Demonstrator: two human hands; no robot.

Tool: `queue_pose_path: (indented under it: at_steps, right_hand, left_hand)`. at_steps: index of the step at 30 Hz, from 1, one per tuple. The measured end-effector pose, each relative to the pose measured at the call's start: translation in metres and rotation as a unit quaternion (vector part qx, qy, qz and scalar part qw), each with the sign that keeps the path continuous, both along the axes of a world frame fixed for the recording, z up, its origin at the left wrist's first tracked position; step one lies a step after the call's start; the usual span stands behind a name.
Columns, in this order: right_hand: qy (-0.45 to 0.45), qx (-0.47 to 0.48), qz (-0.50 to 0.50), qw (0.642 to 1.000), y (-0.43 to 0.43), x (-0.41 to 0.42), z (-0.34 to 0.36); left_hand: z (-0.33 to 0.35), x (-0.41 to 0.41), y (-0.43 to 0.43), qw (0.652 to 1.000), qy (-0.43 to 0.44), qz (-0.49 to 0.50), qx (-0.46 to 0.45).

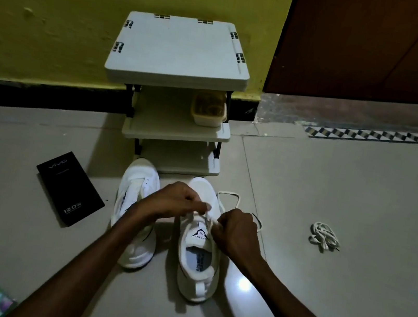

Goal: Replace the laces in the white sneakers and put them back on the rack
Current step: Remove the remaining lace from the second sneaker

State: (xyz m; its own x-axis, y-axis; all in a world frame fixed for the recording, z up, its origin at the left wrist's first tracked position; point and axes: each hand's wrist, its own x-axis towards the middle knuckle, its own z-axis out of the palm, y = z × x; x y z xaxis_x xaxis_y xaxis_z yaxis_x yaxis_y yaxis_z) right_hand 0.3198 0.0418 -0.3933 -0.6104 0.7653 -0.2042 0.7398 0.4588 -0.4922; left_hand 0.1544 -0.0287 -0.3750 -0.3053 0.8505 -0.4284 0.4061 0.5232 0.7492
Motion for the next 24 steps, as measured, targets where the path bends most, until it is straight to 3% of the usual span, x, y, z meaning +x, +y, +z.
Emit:
queue_pose_path:
  at_steps: [1,2,3,4,5,7,8,9,10,11,12,13,14,17,20,21,22,23,24]
  right_hand:
    - [0.0,-0.001,-0.003,1.0,0.0,0.0,0.0]
    - [-0.001,0.002,-0.004,1.0,0.0,0.0,-0.001]
    - [-0.003,0.002,-0.006,1.0,0.0,0.0,-0.002]
    - [-0.005,0.003,-0.008,1.0,0.0,0.001,-0.003]
    - [-0.005,0.005,-0.009,1.0,0.001,0.002,-0.003]
    - [0.0,0.014,-0.004,1.0,0.003,0.002,-0.005]
    - [0.003,0.015,-0.001,1.0,0.003,0.003,-0.006]
    - [0.003,0.015,0.001,1.0,0.002,0.003,-0.007]
    - [0.003,0.017,0.004,1.0,0.001,0.002,-0.006]
    - [-0.001,0.019,0.006,1.0,0.001,0.001,-0.006]
    - [-0.002,0.02,0.007,1.0,0.002,0.0,-0.006]
    - [-0.005,0.019,0.009,1.0,0.001,-0.001,-0.006]
    - [-0.003,0.017,0.011,1.0,0.002,-0.001,-0.006]
    - [0.003,0.014,0.01,1.0,0.003,-0.001,-0.007]
    - [0.003,0.005,0.004,1.0,0.003,0.0,-0.007]
    - [0.002,0.005,0.004,1.0,0.002,0.0,-0.006]
    - [-0.002,0.008,0.006,1.0,0.002,0.0,-0.006]
    - [-0.009,0.01,0.008,1.0,0.001,-0.001,-0.005]
    - [-0.015,0.011,0.009,1.0,0.001,-0.002,-0.004]
  left_hand:
    - [0.005,-0.004,0.002,0.987,0.105,-0.112,-0.037]
    - [0.011,-0.005,0.005,0.977,0.14,-0.159,-0.03]
    - [0.019,-0.003,0.007,0.986,0.105,-0.128,0.019]
    - [0.026,0.002,0.009,0.996,0.023,-0.03,0.082]
    - [0.031,0.006,0.012,0.977,-0.102,0.114,0.148]
    - [0.037,0.004,0.011,0.837,-0.37,0.34,0.216]
    - [0.036,0.002,0.007,0.816,-0.406,0.358,0.202]
    - [0.034,-0.003,0.001,0.856,-0.37,0.323,0.164]
    - [0.035,-0.004,-0.005,0.927,-0.271,0.243,0.093]
    - [0.039,-0.001,-0.01,0.977,-0.164,0.137,0.026]
    - [0.043,0.003,-0.012,0.994,-0.092,0.054,-0.002]
    - [0.046,0.005,-0.012,0.997,-0.066,0.029,0.028]
    - [0.051,0.006,-0.01,0.987,-0.096,0.07,0.104]
    - [0.062,0.002,-0.007,0.888,-0.219,0.257,0.312]
    - [0.058,-0.002,-0.01,0.817,-0.379,0.282,0.331]
    - [0.054,-0.002,-0.012,0.835,-0.385,0.258,0.297]
    - [0.048,-0.001,-0.014,0.888,-0.327,0.216,0.243]
    - [0.042,0.001,-0.014,0.95,-0.207,0.159,0.173]
    - [0.035,0.003,-0.013,0.987,-0.064,0.092,0.115]
